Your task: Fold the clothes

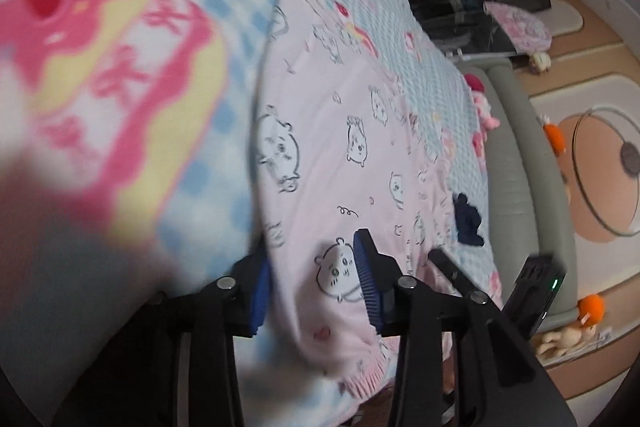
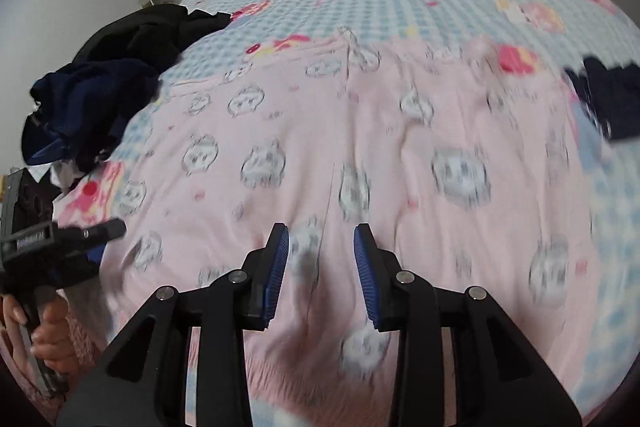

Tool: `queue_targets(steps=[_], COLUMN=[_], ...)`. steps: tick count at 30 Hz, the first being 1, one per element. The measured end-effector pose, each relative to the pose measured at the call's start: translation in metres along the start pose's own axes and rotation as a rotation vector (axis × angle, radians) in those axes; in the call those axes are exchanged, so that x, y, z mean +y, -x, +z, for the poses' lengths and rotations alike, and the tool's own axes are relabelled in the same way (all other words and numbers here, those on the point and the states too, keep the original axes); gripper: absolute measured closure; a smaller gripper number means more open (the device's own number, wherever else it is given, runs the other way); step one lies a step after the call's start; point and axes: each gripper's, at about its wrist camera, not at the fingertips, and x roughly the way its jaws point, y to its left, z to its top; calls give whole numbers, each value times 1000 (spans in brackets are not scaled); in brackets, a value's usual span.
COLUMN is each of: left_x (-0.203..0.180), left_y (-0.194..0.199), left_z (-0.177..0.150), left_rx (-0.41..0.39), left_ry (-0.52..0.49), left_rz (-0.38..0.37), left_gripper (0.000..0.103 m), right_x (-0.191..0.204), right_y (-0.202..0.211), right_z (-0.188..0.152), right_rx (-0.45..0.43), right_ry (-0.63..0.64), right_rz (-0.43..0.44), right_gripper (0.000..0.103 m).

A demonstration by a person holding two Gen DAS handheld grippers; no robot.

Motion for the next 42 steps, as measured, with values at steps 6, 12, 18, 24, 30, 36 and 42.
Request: queue_targets(steps=[6,12,18,24,30,36,42], left_x=[-8,2,5,-1,-2,1,13], left_y=[-8,-7,-10,-14,4,20,26], left_z=[-2,1,-1,-2,-6,-11,-17], left_rx=[0,-2,22,-3,-70,-98,-41], left_ry=[-47,40,63,24,1,-5,61], left_rz=[6,-72,-147,-55,52,115,68], left_gripper=[76,74,74,91,102,102,98], right_x=[-19,-35,-21,-36,-45,-38,-37], right_y=[-16,-2,-6,-2,-3,-13,-15], right_z=[-11,-27,-27,-21,-27,-27,-25], right_rx=[49,23,27,-17,-12,9,12], right_ry=[-97,-163,-124,-183,-196,-146,-150], right_rz=[66,89,102,11,28,-5,-14], right_gripper=[69,69,62,64,64,59,60])
